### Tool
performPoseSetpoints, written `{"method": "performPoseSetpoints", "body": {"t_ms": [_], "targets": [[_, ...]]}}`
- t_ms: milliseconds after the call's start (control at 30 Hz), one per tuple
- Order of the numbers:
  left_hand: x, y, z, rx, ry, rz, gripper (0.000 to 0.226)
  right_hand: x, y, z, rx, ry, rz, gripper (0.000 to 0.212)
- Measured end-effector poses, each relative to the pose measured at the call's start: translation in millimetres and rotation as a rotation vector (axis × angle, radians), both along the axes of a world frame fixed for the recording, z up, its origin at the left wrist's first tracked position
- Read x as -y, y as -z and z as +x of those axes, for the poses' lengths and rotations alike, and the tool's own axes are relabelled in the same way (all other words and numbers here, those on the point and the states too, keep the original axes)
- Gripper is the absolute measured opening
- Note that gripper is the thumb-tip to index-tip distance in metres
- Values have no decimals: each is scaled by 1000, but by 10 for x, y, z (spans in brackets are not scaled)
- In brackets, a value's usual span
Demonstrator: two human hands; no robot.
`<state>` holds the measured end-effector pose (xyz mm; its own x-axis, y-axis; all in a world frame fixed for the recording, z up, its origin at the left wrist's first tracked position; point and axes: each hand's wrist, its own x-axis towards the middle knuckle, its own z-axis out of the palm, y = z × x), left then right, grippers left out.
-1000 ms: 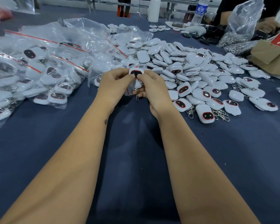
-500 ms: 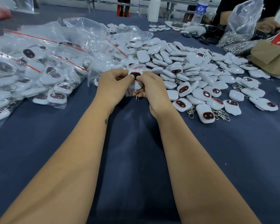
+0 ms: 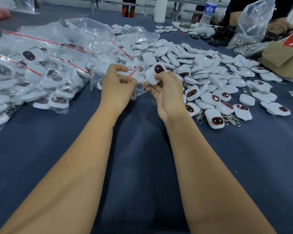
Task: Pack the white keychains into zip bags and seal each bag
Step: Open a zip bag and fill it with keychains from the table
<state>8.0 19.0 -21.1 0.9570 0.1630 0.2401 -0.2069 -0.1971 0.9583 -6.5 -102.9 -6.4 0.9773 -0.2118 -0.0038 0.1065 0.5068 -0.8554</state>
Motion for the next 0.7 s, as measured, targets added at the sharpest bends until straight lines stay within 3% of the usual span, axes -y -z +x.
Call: {"method": "performPoseSetpoints", "body": {"t_ms": [67, 167, 300, 400, 467, 600, 700], "targets": [[16, 8, 1, -15, -13, 27, 34, 2, -20, -10, 59, -43, 92, 18], [23, 0, -3, -22, 13, 88, 15, -65, -21, -19, 101, -52, -11, 17], [20, -11, -15, -32, -4, -17, 16, -110, 47, -17, 86, 99, -541, 13], [11, -39, -13, 7, -69, -45, 19, -127, 94, -52, 176, 221, -917, 8], [6, -67, -32, 59, -94, -40, 16, -121, 126, -53, 202, 344, -1162, 17], [-13, -114, -85, 125, -30, -84, 14, -99, 81, -59, 96, 194, -1211, 26], [-47, -105, -67, 117, -66, -118, 15, -112, 81, -63, 63, 120, -1140, 18]]}}
